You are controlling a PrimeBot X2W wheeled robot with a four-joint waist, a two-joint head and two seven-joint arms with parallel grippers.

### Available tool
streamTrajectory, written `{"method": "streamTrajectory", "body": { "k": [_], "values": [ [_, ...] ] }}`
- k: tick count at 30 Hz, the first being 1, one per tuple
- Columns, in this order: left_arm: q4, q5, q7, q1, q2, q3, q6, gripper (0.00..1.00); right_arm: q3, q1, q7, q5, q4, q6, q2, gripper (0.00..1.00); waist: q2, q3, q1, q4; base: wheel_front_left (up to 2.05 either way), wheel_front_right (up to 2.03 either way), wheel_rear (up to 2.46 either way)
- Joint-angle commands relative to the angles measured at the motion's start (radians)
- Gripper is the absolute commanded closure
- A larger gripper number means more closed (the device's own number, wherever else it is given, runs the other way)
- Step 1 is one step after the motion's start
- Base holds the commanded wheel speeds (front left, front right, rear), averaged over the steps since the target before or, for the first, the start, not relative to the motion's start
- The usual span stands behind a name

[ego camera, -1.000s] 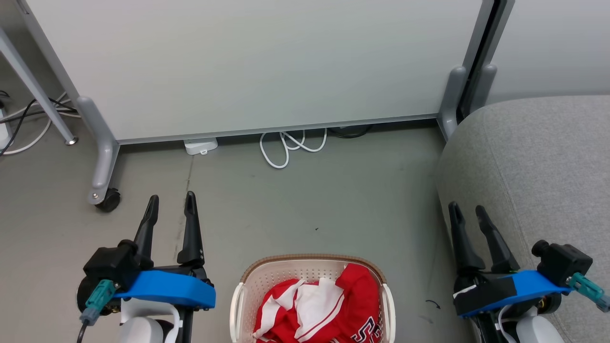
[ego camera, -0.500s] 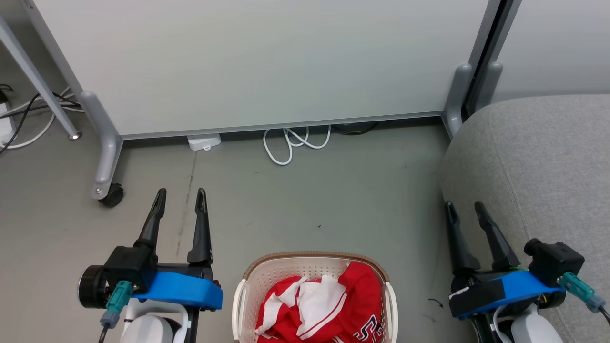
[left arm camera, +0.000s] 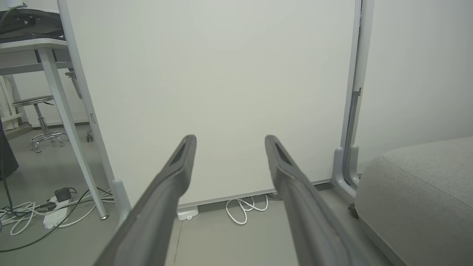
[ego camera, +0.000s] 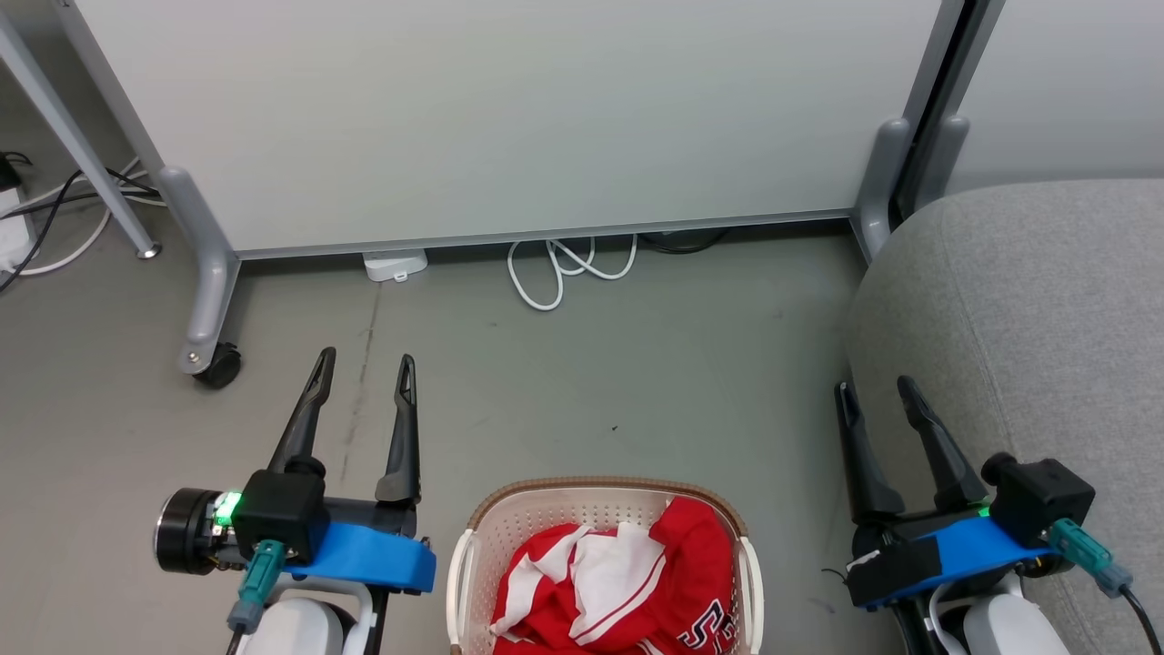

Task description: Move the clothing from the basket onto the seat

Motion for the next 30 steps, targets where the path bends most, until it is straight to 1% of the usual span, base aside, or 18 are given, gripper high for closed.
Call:
{"method": "streamTrajectory", "body": {
  "k": [1,11,17,30],
  "values": [
    [-0.006,0.025,-0.011,-0.012,0.008,-0.006,0.004,0.00,0.002,-0.016,-0.009,-0.023,0.002,0.002,-0.006,0.00,0.0000,-0.001,0.0000,0.001,0.00,0.00,0.00],
    [-0.007,0.100,-0.027,-0.011,0.011,-0.020,0.014,0.00,0.012,-0.016,-0.027,-0.092,0.008,0.003,-0.006,0.00,0.0000,-0.003,0.0000,0.004,0.00,0.00,0.00],
    [-0.001,0.094,-0.027,-0.014,0.010,-0.019,0.016,0.00,-0.016,-0.014,-0.025,-0.103,0.018,0.002,-0.006,0.00,0.0000,-0.002,0.0000,0.007,0.00,0.00,0.00],
    [0.001,0.090,-0.027,-0.010,0.012,-0.014,0.015,0.00,-0.019,-0.011,-0.025,-0.102,0.025,0.002,-0.006,0.00,0.0000,-0.005,0.0000,0.007,0.00,0.00,0.00]
  ]
}}
